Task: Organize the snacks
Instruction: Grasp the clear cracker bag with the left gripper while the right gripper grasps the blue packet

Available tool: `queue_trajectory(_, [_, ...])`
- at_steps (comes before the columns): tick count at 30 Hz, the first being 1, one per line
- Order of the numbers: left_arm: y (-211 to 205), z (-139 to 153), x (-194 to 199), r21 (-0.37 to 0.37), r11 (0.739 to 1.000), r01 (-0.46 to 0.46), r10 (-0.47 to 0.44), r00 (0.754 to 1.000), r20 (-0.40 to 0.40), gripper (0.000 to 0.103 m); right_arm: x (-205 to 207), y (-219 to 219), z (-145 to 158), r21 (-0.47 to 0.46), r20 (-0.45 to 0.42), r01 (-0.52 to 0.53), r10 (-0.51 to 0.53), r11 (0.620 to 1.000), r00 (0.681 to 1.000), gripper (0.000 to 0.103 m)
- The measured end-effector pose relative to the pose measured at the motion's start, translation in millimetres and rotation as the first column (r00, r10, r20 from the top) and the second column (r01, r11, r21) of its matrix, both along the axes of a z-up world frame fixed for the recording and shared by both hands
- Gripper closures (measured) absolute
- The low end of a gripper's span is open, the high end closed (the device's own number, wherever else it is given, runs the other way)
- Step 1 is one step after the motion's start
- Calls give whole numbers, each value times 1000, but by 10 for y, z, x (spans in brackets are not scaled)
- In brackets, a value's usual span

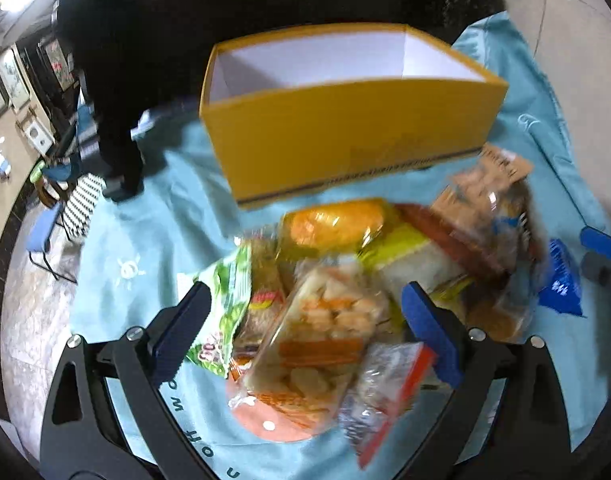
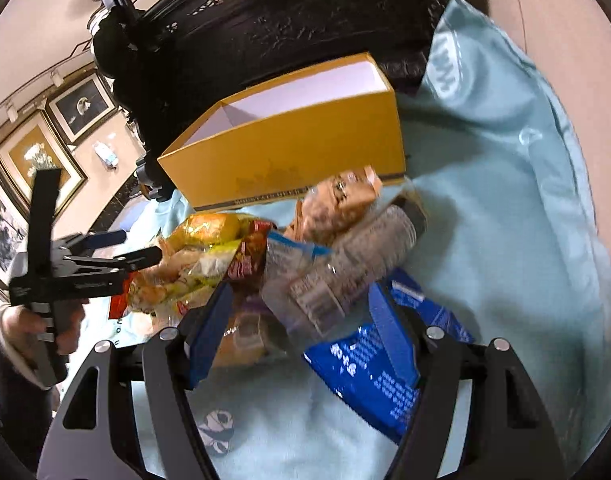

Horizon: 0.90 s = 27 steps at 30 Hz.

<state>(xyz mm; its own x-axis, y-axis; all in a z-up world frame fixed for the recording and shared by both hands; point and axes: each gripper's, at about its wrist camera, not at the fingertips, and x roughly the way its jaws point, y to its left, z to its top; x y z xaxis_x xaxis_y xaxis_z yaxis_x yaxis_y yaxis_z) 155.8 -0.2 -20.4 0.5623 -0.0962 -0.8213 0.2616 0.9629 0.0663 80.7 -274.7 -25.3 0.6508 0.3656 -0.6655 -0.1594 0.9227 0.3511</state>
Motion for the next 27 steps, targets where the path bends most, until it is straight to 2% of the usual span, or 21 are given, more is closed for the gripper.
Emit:
queue_trajectory(4, [101,-190,35,-54,999,-4,0,997,-73,6,-20,-15,-90,16,-23,-3,4,1000,1000,32])
queue_trajectory(9, [83,-329,-108,-10,1000,14,-15,996,-89,5,-80,-21,-160,30,-38,-11,12,999,999,32])
queue_trajectory(10, [112,-328,-147,-21,1000,3,-5,996,-91,8,-80,-13,-162,28,-39,-11,12,1000,999,32])
queue_trajectory(11, [141,-318,-178,-26,1000,-5,3,997,-83,19,-91,-10,-167,24,-40,-13,14,1000,999,32])
queue_trajectory(12, [174,-302,-200,-23,1000,-13,11,997,-76,24,-101,-3,-168,20,-40,-16,16,1000,999,32])
queue_trajectory(14, [248,-264,-211,-41,999,-34,31,996,-81,43,-117,11,-167,11,-39,-21,21,1000,999,32])
queue_trajectory(16, [346,-210,-196,-80,995,-66,60,995,-81,50,-129,35,-163,-12,-35,-21,20,1000,999,32])
queue_trajectory(18, [421,-175,-166,-114,990,-86,77,994,-77,50,-162,58,-165,-31,-30,-24,23,999,999,32])
queue_trajectory(21, [362,-215,-145,-95,994,-59,51,994,-93,48,-207,103,-174,-56,-27,-41,39,998,999,32])
queue_trajectory(25, [201,-200,-170,-40,999,-14,12,999,-39,27,-246,123,-166,-74,-28,-44,42,996,999,32])
queue_trajectory(27, [139,-175,-161,-29,1000,5,-6,1000,-21,25,-250,123,-146,-78,-25,-40,38,996,999,32])
